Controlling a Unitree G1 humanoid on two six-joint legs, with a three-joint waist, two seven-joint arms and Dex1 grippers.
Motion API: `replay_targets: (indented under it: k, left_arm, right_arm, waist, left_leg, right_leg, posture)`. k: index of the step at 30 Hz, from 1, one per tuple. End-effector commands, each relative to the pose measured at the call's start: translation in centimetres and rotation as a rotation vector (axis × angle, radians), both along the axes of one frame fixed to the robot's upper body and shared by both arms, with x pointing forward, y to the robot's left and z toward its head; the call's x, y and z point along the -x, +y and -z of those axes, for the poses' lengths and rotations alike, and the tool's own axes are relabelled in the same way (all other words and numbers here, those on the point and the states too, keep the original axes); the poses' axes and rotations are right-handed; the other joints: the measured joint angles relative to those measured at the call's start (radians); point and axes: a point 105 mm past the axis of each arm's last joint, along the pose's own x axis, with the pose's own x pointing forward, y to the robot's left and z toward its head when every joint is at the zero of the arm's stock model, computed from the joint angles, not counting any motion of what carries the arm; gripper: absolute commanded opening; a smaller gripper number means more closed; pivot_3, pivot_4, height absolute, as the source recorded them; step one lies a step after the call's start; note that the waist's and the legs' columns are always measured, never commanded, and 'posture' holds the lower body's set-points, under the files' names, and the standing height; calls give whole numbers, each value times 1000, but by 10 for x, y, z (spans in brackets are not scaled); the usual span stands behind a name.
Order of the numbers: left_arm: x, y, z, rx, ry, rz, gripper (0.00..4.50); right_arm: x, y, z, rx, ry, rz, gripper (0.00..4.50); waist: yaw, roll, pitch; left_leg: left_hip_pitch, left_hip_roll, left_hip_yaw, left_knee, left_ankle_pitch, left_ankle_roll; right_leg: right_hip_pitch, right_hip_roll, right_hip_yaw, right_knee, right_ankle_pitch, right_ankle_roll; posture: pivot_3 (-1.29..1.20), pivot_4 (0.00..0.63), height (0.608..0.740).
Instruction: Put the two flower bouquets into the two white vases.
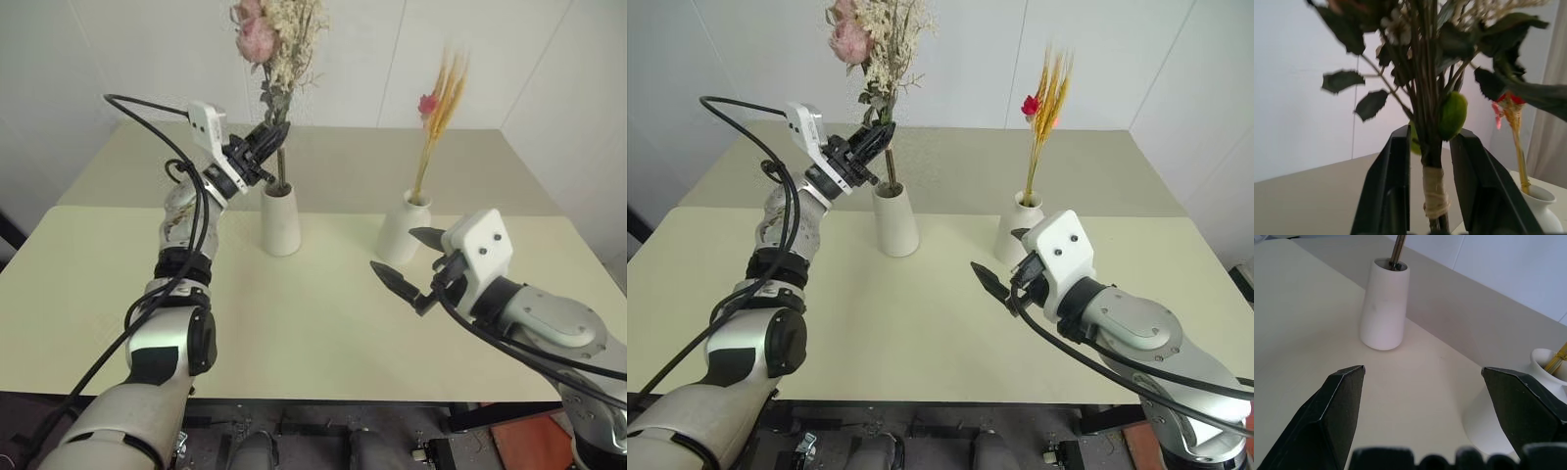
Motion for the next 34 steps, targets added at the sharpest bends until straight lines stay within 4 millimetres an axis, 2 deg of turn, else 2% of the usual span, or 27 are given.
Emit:
replay_targets:
  k: [1,7,13,16,18,22,26,31,34]
  left_arm:
    - [9,1,-13,-9,-69,16,2494]
    - [21,14,-10,-63,-83,23,4460]
    - [37,50,0,-96,-40,-49,4487]
    - [61,72,-5,-126,-48,-18,4487]
    - [74,80,-7,-153,-48,17,4487]
    - [106,105,-13,-301,-84,50,4487]
    - [117,114,-18,-420,-93,47,4487]
    - [129,113,-31,-495,-147,85,4487]
    - [124,118,-17,-568,-135,69,4487]
  right_arm:
    - [1,-6,-13,6,-63,21,4500]
    - [1,-6,-13,8,-63,22,4500]
    - [2,-8,-12,17,-56,23,4500]
    - [3,-9,-12,21,-51,19,4500]
    - [3,-10,-12,26,-47,17,4500]
    - [6,-17,-10,47,-35,15,4500]
    - [8,-26,-11,66,-22,16,4500]
    - [13,-37,-12,100,-6,8,4500]
    - [23,-46,-17,80,6,-23,4500]
  waist:
    - [0,0,0]
    - [-7,0,0]
    - [-7,0,0]
    - [-13,0,0]
    - [-15,0,0]
    - [-17,0,0]
    - [-9,0,0]
    - [-1,0,0]
    - [0,0,0]
  left_leg:
    - [0,0,0,0,0,0]
    - [0,0,0,0,0,0]
    - [2,1,0,0,0,0]
    - [2,2,0,0,0,0]
    - [2,2,0,0,0,0]
    - [3,2,0,0,0,0]
    - [4,2,1,0,0,0]
    - [5,2,1,0,0,0]
    - [5,2,1,0,0,0]
  right_leg:
    - [0,0,0,0,0,0]
    - [0,0,0,0,0,0]
    - [1,0,0,1,0,0]
    - [0,1,1,1,0,0]
    - [0,1,1,1,0,0]
    - [1,1,0,1,0,0]
    - [2,1,0,1,-1,-1]
    - [3,1,0,1,-1,-1]
    - [2,1,0,1,-1,-1]
  posture:
    - [0,150,740]
    - [0,150,740]
    - [0,150,740]
    - [0,150,740]
    - [0,150,740]
    - [0,150,740]
    - [0,150,740]
    - [0,150,740]
    - [0,150,740]
